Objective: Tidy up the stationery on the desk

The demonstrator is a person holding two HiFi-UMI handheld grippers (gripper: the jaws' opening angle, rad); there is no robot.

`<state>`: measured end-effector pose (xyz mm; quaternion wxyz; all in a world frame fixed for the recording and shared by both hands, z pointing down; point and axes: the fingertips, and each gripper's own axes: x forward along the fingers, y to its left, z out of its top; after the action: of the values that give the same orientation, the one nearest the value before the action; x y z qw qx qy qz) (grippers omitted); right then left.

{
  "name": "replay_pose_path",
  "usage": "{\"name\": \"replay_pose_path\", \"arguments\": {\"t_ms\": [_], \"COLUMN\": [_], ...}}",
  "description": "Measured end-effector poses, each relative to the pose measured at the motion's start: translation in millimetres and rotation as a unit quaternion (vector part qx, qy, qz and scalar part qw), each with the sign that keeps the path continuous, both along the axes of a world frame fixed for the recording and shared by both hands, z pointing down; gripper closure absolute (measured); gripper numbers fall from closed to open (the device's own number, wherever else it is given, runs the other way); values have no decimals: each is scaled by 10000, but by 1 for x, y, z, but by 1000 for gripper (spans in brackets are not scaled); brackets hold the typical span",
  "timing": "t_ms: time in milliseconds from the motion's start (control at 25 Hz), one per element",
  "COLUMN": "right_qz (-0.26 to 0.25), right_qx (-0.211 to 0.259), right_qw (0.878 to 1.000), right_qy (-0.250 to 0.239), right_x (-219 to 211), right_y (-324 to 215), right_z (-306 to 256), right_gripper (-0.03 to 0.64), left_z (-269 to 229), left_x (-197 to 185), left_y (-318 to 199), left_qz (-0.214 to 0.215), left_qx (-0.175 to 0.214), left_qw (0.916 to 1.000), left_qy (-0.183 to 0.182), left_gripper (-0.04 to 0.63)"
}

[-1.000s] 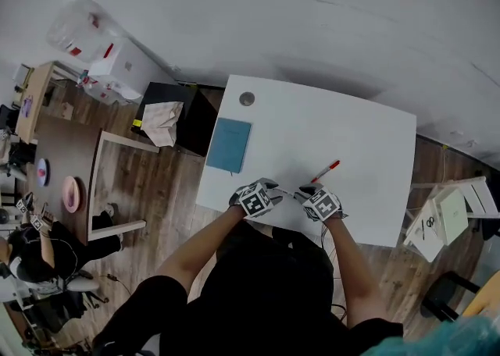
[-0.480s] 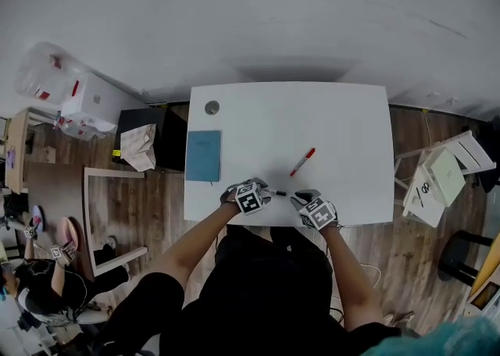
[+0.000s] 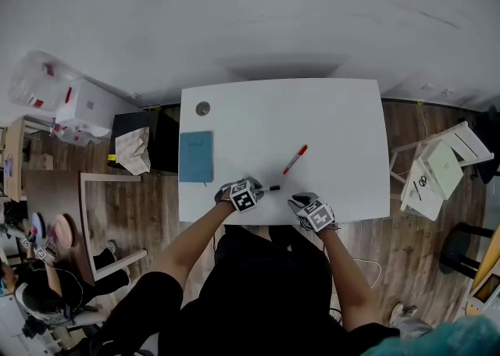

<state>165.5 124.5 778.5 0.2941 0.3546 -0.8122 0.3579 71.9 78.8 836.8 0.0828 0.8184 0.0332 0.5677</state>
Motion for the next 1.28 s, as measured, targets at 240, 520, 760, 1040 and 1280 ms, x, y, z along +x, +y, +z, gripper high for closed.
{"name": "replay_pose_path", "arguments": {"t_ms": [240, 520, 760, 1040, 1280], "right_qz": [7, 259, 388, 219, 167], "right_qx": [-49, 39, 22, 68, -40], "right_qw": [9998, 9974, 9969, 9949, 9969], "right_qy": [-179, -674, -684, -986, -768], "right_x": [0, -11, -50, -114, -130], "right_y": [-2, -20, -47, -84, -100], "right_z": [-4, -19, -21, -50, -58], "right_gripper": [530, 529, 532, 537, 537], "left_z": [-3, -34, -68, -81, -64], "left_x": [2, -10, -54, -114, -128], "left_y": [1, -24, -65, -127, -171], "left_qz": [-108, -1563, -3898, -4860, -4864], "left_qx": [36, -77, -436, -29, -69], "left_qw": [9995, 9875, 9129, 8661, 8703], "left_qy": [-301, 162, 1133, 1167, 766], "left_gripper": [522, 522, 522, 522, 522]}}
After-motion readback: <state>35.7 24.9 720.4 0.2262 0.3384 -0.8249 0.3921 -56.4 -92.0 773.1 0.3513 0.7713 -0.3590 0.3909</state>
